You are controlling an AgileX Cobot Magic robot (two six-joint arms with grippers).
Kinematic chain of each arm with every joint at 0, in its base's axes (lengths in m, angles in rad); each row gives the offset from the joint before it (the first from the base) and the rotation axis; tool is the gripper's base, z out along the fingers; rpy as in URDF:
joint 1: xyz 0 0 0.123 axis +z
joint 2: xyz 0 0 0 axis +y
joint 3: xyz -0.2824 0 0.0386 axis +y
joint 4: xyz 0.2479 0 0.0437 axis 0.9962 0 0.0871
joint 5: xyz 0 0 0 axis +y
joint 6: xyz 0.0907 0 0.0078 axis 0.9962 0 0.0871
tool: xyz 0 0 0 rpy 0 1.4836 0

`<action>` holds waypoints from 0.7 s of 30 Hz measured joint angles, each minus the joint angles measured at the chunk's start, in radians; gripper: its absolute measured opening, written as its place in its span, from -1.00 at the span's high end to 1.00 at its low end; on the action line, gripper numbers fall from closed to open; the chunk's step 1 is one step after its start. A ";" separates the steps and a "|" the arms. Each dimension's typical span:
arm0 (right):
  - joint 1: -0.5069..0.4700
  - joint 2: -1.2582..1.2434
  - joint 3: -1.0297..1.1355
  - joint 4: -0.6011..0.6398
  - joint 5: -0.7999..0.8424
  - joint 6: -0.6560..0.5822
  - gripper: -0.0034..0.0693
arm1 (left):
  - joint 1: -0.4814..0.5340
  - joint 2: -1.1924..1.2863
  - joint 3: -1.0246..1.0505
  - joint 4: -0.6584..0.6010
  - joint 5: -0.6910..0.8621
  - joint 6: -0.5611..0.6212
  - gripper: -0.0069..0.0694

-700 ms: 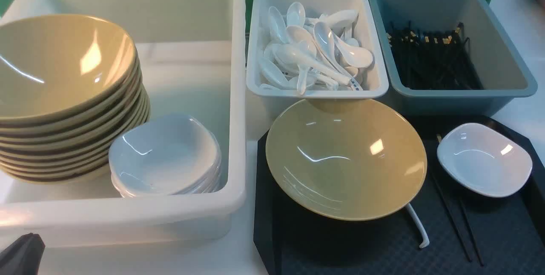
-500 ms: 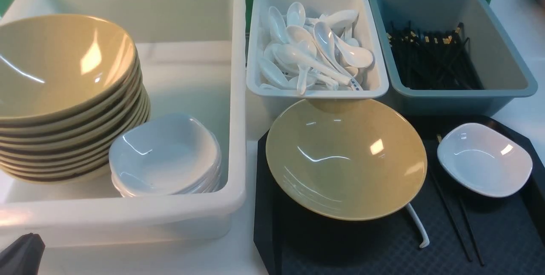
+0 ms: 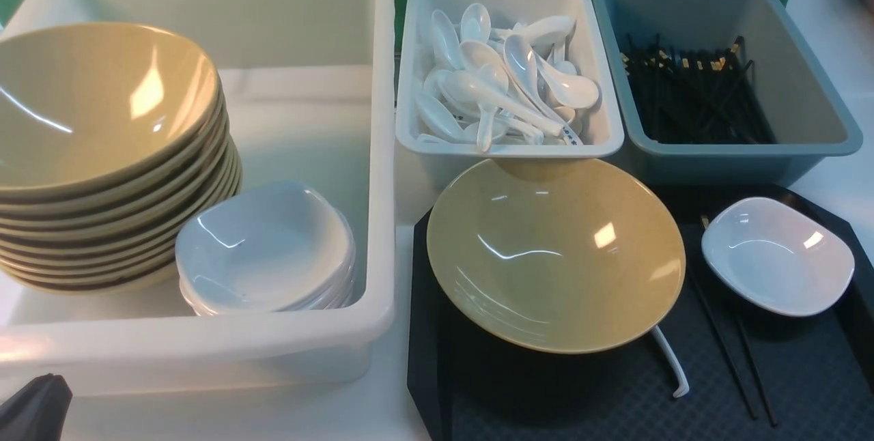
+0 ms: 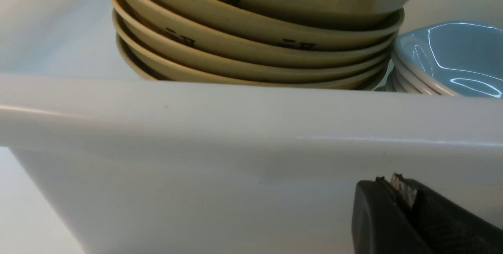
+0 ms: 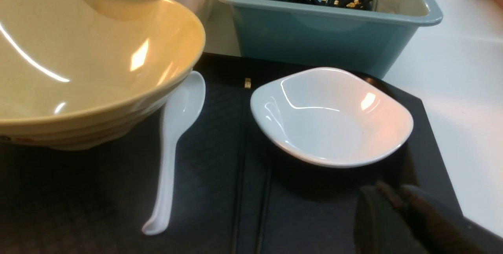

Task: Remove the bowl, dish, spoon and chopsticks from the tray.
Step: Use the left arm to grab the yellow noodle bowl on the left

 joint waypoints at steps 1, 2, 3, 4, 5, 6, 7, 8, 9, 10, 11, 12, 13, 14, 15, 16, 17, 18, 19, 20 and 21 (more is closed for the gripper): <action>0.000 0.000 0.000 0.000 0.000 0.000 0.64 | 0.000 0.000 0.000 0.000 0.000 0.000 0.84; 0.000 0.000 0.000 0.000 0.000 0.000 0.64 | 0.000 0.000 0.000 0.000 0.000 0.000 0.84; 0.000 0.000 0.000 0.000 0.000 0.000 0.64 | 0.000 0.000 0.000 0.000 0.000 0.000 0.84; 0.000 0.000 0.000 0.000 0.000 0.000 0.64 | 0.000 0.000 0.000 0.000 0.000 0.000 0.84; 0.000 0.000 0.000 0.000 0.000 0.000 0.63 | 0.000 0.000 0.000 0.000 0.000 0.000 0.84; 0.000 0.000 0.000 0.000 0.000 0.000 0.63 | 0.000 0.000 0.000 0.000 0.000 0.000 0.84; 0.000 0.000 0.000 0.000 0.000 0.000 0.63 | 0.000 0.000 0.000 0.000 0.000 0.000 0.84; 0.000 0.000 0.000 0.000 0.000 0.000 0.63 | 0.000 0.000 0.000 0.000 0.000 0.000 0.84; 0.000 0.000 0.000 0.000 0.000 0.000 0.62 | 0.000 0.000 0.000 0.000 0.000 0.000 0.84; 0.000 0.000 0.000 0.000 0.000 0.000 0.62 | 0.000 0.000 0.000 0.000 0.000 0.000 0.84; 0.000 0.000 0.000 0.000 0.000 0.000 0.61 | 0.000 0.000 0.000 0.000 0.000 0.000 0.84; 0.000 0.000 0.000 0.000 0.000 0.000 0.61 | 0.000 0.000 0.000 0.001 0.000 0.000 0.84; 0.000 0.000 0.000 0.000 0.000 0.000 0.60 | 0.000 0.000 0.000 0.001 0.000 0.000 0.84; 0.000 0.000 0.000 0.000 0.000 0.000 0.60 | 0.000 0.000 0.000 0.001 0.000 0.000 0.84; 0.000 0.000 0.000 0.000 0.000 0.000 0.60 | 0.000 0.000 0.000 0.001 0.000 0.000 0.84; 0.000 0.000 0.000 0.000 0.000 0.000 0.60 | 0.000 0.000 0.000 0.001 0.000 0.000 0.84; 0.000 0.000 0.000 0.000 0.000 0.000 0.59 | 0.000 0.000 0.000 0.001 0.000 0.000 0.84; 0.000 0.000 0.000 0.000 0.000 0.000 0.59 | 0.000 0.000 0.000 0.001 0.000 0.000 0.84; 0.000 0.000 0.000 0.000 0.000 0.000 0.59 | 0.000 0.000 0.000 0.001 0.000 0.000 0.84; 0.000 0.000 0.000 0.000 0.000 0.000 0.59 | 0.000 0.000 0.000 0.001 0.000 0.000 0.84; 0.000 0.000 0.000 0.000 0.000 0.000 0.59 | 0.000 0.000 0.000 0.001 0.000 0.000 0.84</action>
